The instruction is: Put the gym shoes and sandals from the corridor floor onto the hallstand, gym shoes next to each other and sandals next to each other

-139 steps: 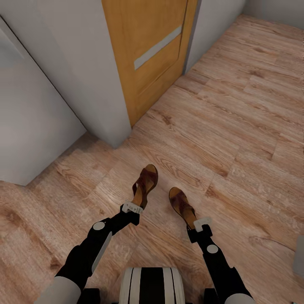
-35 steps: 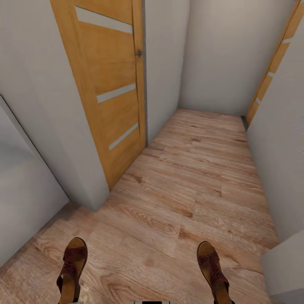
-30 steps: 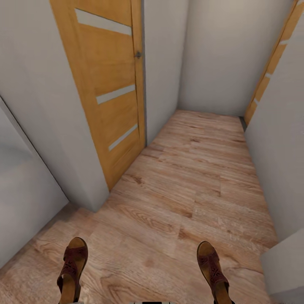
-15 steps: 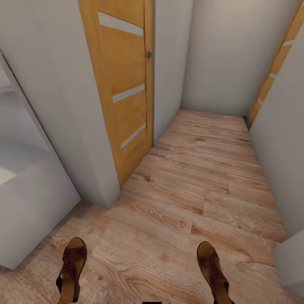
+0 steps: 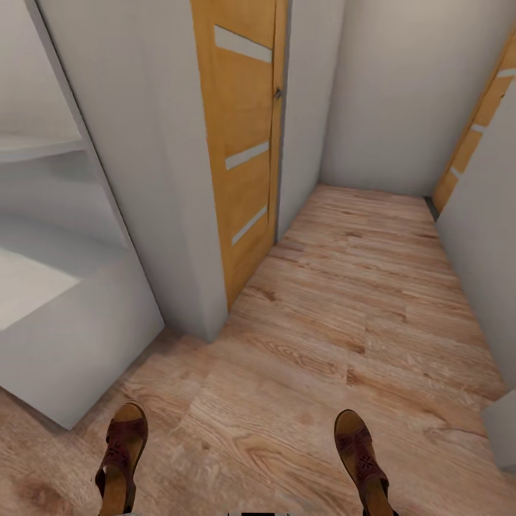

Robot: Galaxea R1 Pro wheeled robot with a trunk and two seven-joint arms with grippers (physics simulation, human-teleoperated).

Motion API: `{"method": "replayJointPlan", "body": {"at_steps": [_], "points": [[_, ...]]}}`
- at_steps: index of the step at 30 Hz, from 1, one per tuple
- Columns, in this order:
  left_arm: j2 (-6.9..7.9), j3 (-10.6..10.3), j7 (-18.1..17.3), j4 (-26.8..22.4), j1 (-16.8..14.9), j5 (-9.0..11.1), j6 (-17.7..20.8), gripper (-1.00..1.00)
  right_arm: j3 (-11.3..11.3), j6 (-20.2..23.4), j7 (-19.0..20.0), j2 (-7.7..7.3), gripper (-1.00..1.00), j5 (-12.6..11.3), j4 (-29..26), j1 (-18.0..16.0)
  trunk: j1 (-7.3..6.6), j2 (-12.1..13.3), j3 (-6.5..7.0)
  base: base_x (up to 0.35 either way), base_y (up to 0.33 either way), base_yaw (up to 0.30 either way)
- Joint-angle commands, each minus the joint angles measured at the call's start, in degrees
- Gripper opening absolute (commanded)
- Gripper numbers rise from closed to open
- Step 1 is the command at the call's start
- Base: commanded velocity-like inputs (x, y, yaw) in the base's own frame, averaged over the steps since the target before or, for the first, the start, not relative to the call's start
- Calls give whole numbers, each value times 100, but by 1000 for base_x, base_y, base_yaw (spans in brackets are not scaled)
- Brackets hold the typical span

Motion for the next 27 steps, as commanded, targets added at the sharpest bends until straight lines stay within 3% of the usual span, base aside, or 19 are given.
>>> {"method": "replayJointPlan", "body": {"at_steps": [1,27], "points": [[-2,14,-43,-2,1,10,-5,-100,-47,-19,58,7,-100,5,-8,-5,-3,-2,-3,-217,261,245],[-2,14,-43,112,0,19,-8,-100,-45,-27,58,15,-100,5,-7,-3,-3,-2,3,-217,259,275]]}}
